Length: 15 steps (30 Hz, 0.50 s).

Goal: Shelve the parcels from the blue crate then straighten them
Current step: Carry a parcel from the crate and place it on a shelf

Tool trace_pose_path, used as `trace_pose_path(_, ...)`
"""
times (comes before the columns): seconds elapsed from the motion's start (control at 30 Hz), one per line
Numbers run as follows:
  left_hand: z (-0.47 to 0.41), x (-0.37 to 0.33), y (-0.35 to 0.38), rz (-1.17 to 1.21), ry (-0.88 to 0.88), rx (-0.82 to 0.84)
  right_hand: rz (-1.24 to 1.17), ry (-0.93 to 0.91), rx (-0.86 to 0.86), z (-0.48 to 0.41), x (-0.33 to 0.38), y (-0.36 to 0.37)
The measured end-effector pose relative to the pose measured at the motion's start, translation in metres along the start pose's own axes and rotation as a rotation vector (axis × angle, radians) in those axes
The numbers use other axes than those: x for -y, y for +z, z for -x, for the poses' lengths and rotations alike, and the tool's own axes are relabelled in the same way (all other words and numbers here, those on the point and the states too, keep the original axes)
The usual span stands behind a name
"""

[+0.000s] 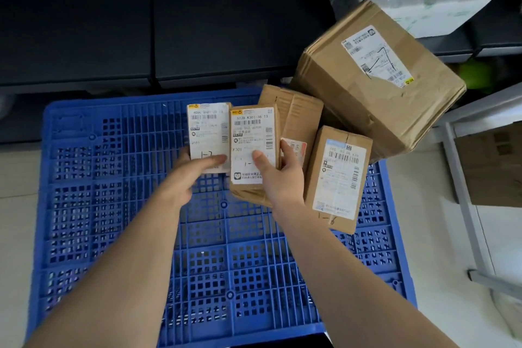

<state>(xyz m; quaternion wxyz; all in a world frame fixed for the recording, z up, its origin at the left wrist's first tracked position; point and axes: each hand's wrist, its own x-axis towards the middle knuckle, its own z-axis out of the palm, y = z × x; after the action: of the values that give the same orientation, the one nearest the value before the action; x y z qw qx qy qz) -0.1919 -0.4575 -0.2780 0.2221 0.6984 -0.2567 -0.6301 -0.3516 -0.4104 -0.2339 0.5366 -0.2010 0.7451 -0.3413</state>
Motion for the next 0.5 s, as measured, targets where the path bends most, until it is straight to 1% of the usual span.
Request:
trace_pose_path(0.1, 0.006, 0.005, -0.006, 0.097, 0.011, 0.034, -0.001, -0.008, -0.006, 0.003, 0.003, -0.003)
trace_pose_path(0.2, 0.013, 0.01, -0.01, 0.241, 0.057, 0.088, -0.032, -0.007, 0.017, 0.007, 0.007, -0.005)
trace_pose_path(0.3, 0.02, 0.019, -0.02, 0.302, 0.101, 0.148, -0.05, -0.01, 0.05, 0.01, 0.008, -0.002)
trace_pose_path(0.37, 0.028, 0.026, -0.028, 0.313, 0.12, 0.131, -0.057, -0.006, 0.069, 0.013, 0.006, 0.002)
trace_pose_path(0.5, 0.054, 0.04, -0.043, 0.354, 0.132, 0.023, -0.066, -0.029, 0.123, 0.03, -0.004, 0.008)
